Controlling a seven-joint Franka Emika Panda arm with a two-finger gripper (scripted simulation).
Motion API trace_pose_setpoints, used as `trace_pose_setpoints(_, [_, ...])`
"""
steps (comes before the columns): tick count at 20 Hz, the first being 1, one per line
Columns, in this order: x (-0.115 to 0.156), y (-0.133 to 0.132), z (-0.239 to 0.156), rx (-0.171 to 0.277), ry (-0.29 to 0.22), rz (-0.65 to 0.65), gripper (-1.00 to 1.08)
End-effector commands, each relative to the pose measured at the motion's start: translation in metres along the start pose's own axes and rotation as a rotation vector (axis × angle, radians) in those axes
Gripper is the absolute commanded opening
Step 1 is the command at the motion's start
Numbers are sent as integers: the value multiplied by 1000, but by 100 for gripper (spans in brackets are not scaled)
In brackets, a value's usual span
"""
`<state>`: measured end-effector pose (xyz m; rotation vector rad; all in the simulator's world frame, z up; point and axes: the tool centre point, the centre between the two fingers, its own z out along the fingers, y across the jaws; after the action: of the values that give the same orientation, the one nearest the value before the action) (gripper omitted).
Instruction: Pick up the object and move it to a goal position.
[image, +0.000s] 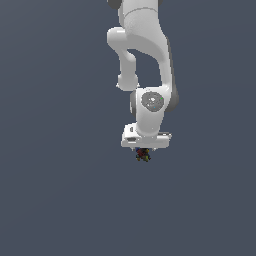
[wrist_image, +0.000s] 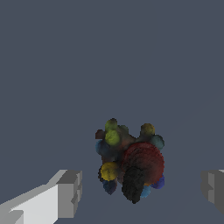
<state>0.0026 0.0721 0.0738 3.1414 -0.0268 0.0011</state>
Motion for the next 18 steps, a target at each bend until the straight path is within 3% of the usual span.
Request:
trace_pose_setpoints(1, [-1,0,9,0,-1,0,100])
trace_pose_setpoints(12, [0,-1,44,0,-1,2,100])
trace_pose_setpoints(13, [0,-1,44,0,-1,2,-100])
trace_pose_setpoints(18, [0,-1,44,0,-1,2,-100])
